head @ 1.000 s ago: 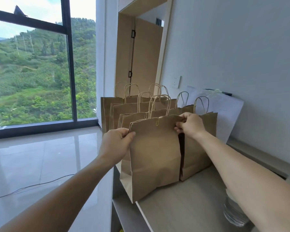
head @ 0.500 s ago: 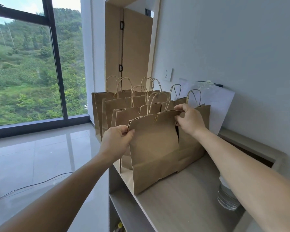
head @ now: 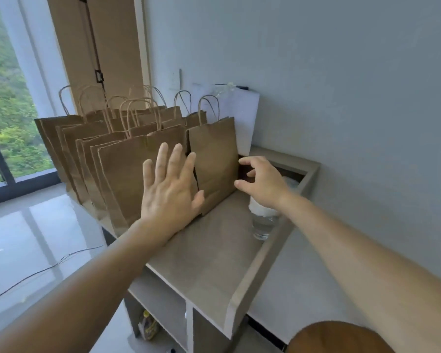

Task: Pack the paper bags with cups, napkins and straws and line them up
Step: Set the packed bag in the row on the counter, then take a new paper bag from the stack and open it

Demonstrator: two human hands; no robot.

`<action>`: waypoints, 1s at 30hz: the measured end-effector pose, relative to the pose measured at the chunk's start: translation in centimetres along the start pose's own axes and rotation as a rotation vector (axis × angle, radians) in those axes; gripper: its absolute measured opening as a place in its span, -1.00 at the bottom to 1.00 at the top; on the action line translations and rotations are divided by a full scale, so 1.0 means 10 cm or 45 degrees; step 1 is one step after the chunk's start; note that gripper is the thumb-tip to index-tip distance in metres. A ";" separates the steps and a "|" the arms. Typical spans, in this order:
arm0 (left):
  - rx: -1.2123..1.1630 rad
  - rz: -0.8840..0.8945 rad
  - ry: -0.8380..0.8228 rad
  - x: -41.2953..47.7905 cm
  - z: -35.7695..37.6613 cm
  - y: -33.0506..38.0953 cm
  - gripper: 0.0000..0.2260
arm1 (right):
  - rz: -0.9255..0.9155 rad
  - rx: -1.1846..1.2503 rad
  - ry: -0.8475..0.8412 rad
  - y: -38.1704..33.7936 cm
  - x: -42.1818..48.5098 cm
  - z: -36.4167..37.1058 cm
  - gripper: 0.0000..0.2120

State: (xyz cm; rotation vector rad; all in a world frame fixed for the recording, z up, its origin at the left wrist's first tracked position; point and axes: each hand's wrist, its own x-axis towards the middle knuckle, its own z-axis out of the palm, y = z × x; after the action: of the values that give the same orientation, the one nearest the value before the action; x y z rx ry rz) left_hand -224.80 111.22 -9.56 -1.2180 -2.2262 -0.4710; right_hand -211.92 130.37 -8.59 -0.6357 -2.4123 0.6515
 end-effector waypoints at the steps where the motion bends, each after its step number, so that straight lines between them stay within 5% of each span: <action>1: -0.016 0.040 -0.040 -0.01 -0.01 0.22 -0.29 | 0.023 -0.010 0.043 0.09 -0.16 -0.16 -0.49; 15: -0.367 0.595 -0.433 -0.88 0.03 3.82 -0.38 | 0.632 -0.191 0.261 1.86 -3.30 -2.23 -0.48; 30: -0.663 1.038 -1.016 -1.85 0.61 6.09 -0.40 | 1.441 -0.285 0.512 2.85 -5.72 -2.90 -0.53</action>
State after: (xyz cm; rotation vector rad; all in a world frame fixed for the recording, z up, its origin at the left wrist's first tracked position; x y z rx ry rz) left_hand -166.92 134.52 -23.33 -2.7989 -1.9168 -0.2365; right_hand -143.86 129.12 -25.69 -2.0397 -1.5935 0.5660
